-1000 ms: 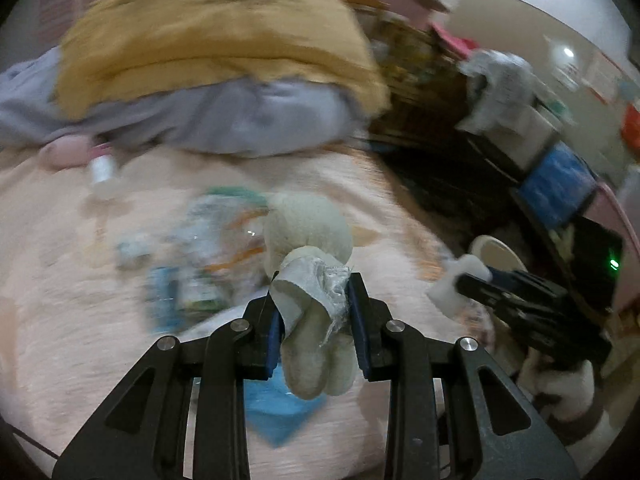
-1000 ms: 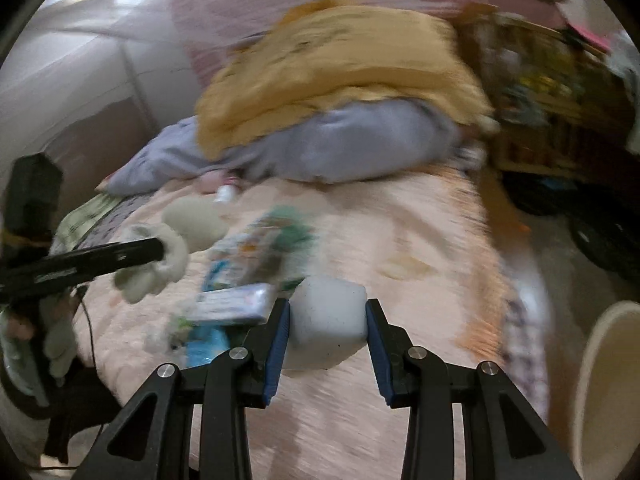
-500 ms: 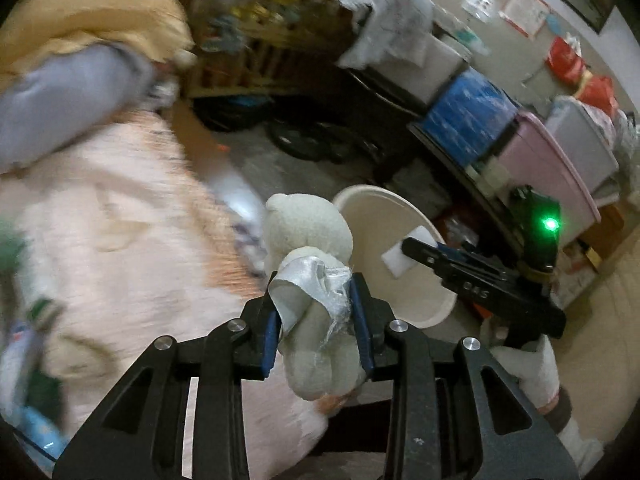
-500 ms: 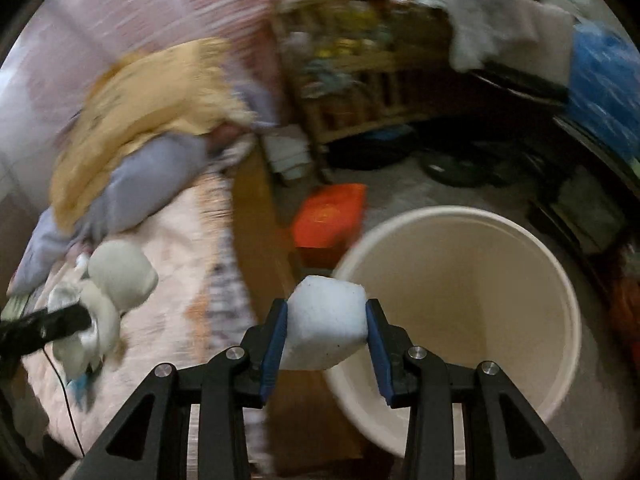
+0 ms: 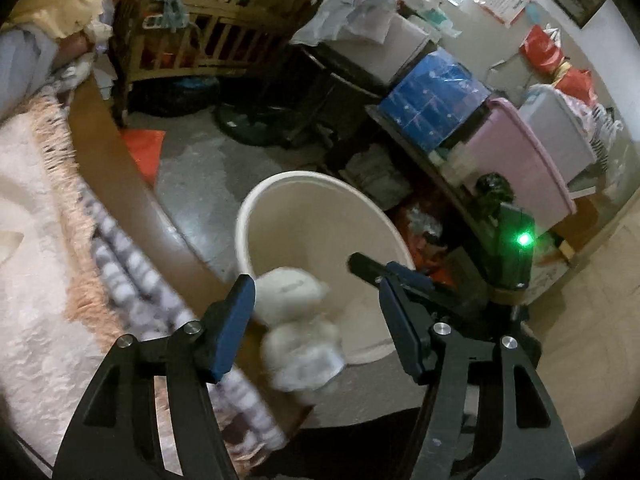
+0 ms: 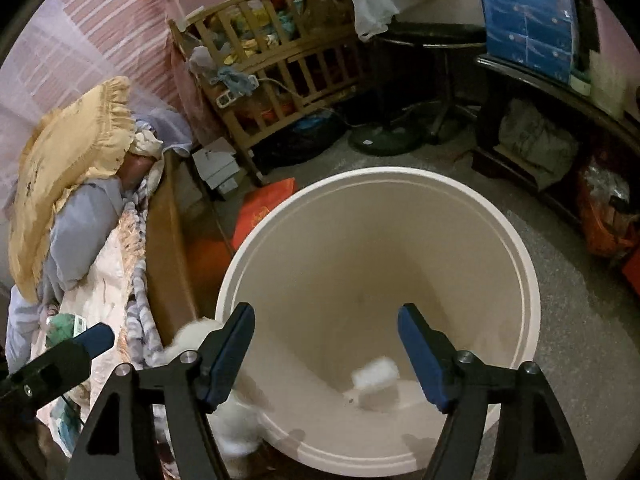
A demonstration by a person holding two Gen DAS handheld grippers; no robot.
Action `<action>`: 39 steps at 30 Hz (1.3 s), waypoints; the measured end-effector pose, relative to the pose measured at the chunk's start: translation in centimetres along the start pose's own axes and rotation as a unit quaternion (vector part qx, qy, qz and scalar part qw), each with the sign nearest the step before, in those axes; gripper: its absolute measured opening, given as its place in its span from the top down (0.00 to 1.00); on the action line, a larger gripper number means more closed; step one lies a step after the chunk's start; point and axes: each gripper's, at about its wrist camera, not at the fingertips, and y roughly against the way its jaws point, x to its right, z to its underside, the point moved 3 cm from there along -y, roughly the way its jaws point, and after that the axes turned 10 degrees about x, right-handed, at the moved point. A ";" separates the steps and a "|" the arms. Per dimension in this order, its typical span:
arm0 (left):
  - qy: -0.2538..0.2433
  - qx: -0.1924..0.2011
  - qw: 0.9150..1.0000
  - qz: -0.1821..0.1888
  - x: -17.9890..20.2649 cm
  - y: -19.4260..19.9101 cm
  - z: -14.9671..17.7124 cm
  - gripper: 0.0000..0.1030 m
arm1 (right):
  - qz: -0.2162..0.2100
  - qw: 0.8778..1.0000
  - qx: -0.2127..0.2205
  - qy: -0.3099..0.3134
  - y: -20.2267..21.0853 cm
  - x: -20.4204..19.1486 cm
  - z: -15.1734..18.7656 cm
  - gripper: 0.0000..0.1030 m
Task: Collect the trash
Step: 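Return both tools to the bed over the remaining trash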
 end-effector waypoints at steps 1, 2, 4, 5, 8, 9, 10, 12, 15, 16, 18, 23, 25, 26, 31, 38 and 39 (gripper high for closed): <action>0.000 0.001 1.000 -0.006 -0.3 0.1 0.1 0.39 | -0.003 1.000 -0.004 0.000 -0.2 -0.1 0.2 0.30; 0.002 0.000 1.000 -0.013 -1.2 0.5 0.5 0.39 | -0.005 1.000 -0.009 -0.001 -0.4 -0.1 0.5 0.30; 0.005 -0.005 1.000 -0.026 -2.2 0.7 1.1 0.39 | -0.008 1.000 -0.020 -0.002 -1.0 -0.3 1.0 0.30; 0.003 -0.005 0.999 -0.034 -2.6 0.9 1.5 0.39 | -0.012 1.000 -0.025 -0.004 -1.2 -0.4 1.3 0.30; -0.013 -0.001 0.998 -0.058 -3.4 1.9 2.1 0.39 | -0.023 0.999 -0.031 -0.006 -1.1 -0.9 1.6 0.30; -0.016 0.001 0.998 -0.065 -3.7 2.4 2.2 0.39 | -0.022 0.999 -0.029 -0.005 -0.9 -1.0 1.5 0.30; -0.017 0.003 0.997 -0.073 -3.9 2.7 2.3 0.39 | -0.022 0.999 -0.024 -0.003 -0.6 -1.2 1.4 0.30; -0.022 0.012 0.995 -0.095 -4.4 3.8 2.7 0.39 | -0.028 0.999 -0.022 0.000 -0.3 -1.8 1.2 0.30; -0.033 0.025 0.990 -0.137 -5.2 5.5 3.2 0.39 | -0.032 0.999 -0.014 0.012 0.3 -2.9 0.9 0.30; -0.036 0.028 0.988 -0.146 -5.4 5.9 3.3 0.39 | -0.033 0.999 -0.011 0.018 0.5 -3.4 0.9 0.30; -0.042 0.037 0.985 -0.166 -5.9 6.9 3.6 0.38 | -0.041 0.999 -0.008 0.024 0.9 -4.6 1.1 0.30; -0.054 0.058 0.972 -0.222 -7.1 10.0 4.0 0.38 | -0.066 0.996 0.003 0.057 1.9 -8.3 1.9 0.30; -0.056 0.066 0.967 -0.240 -7.8 11.3 4.3 0.38 | -0.076 0.994 0.003 0.073 2.2 -10.2 2.4 0.30; -0.057 0.070 0.965 -0.247 -8.0 11.8 4.4 0.38 | -0.082 0.994 0.003 0.079 2.3 -11.0 2.6 0.30; -0.052 0.094 0.952 -0.288 -9.7 15.4 5.1 0.38 | -0.115 0.987 -0.001 0.107 2.9 -15.2 3.9 0.29; -0.041 0.118 0.932 -0.340 -12.3 21.1 6.4 0.38 | -0.169 0.974 -0.011 0.149 3.4 -21.9 6.0 0.29; -0.039 0.120 0.930 -0.346 -12.6 21.8 6.6 0.38 | -0.175 0.972 -0.013 0.153 3.4 -22.7 6.2 0.29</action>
